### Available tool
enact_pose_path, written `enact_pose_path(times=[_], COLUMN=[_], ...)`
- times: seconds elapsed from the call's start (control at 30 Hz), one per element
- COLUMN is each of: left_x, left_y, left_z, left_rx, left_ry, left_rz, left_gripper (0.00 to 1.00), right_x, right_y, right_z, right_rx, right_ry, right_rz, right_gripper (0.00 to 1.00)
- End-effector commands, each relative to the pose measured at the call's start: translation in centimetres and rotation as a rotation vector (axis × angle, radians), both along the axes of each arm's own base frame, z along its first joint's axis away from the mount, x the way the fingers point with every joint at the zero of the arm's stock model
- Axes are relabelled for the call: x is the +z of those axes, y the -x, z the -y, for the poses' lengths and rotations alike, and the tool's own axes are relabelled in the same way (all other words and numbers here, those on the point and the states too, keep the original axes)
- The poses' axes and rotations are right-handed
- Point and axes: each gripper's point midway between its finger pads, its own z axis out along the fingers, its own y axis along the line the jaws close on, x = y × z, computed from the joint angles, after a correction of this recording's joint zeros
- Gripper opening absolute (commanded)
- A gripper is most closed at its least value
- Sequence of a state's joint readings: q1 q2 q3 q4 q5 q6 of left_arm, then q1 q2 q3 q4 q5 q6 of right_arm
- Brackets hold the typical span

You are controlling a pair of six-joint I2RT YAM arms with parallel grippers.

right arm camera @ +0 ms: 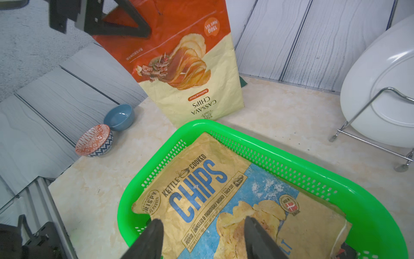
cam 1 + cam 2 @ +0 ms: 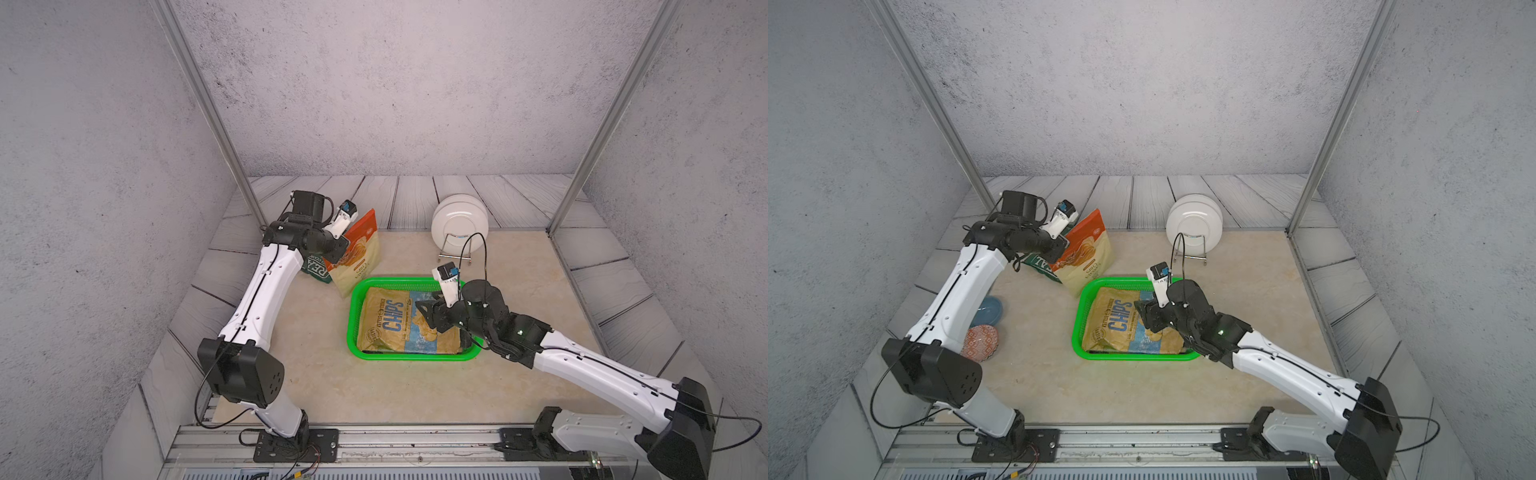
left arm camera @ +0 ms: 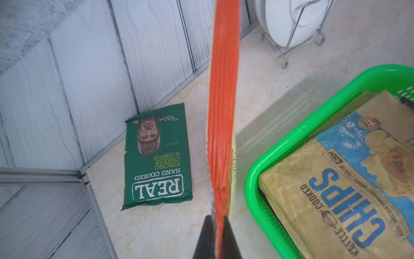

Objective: Put the potato chips into the basket
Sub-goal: Pick up the potato chip from the center of the board.

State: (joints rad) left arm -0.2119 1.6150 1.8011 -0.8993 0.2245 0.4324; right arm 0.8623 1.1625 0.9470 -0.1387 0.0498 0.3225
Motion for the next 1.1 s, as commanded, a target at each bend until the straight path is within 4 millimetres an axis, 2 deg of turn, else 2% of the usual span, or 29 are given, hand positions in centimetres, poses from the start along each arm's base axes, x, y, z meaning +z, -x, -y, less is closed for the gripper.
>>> enact_pose_path(times=[0.0,0.17,0.43,0.77,0.9,1.07], left_x=[5.5,9.4,12.6,14.1,14.2,14.1], left_y=[2.2,5.6,9.6,14.1,14.8,15.0], left_z=[0.3,1.4,2.8,4.5,4.9,5.1], left_rx=[-0.023,-0.120,-0.208,-0.335,-0.354,-0.359], left_ry=[0.048,0.109,0.217,0.337,0.367,0.380], left_rz=[0.094,0.115,0.094,0.020,0.002,-0.015], left_gripper=[0.00,0.00,0.00,0.00,0.00,0.00], right_x=[2.9,3.8,4.1,5.2,6.1,6.5], right_y=[0.9,1.2,-0.1,-1.0,-0.4,-0.2], right_z=[-0.1,-0.4,-0.4,-2.2,-3.7,-4.5], right_rx=[0.081,0.171,0.201,0.307,0.398,0.443], right_ry=[-0.032,-0.079,-0.166,-0.224,-0.273,-0.342], right_rz=[0.039,0.008,-0.011,0.017,-0.007,-0.005], right_gripper=[0.64,0.65,0.66,0.66,0.65,0.63])
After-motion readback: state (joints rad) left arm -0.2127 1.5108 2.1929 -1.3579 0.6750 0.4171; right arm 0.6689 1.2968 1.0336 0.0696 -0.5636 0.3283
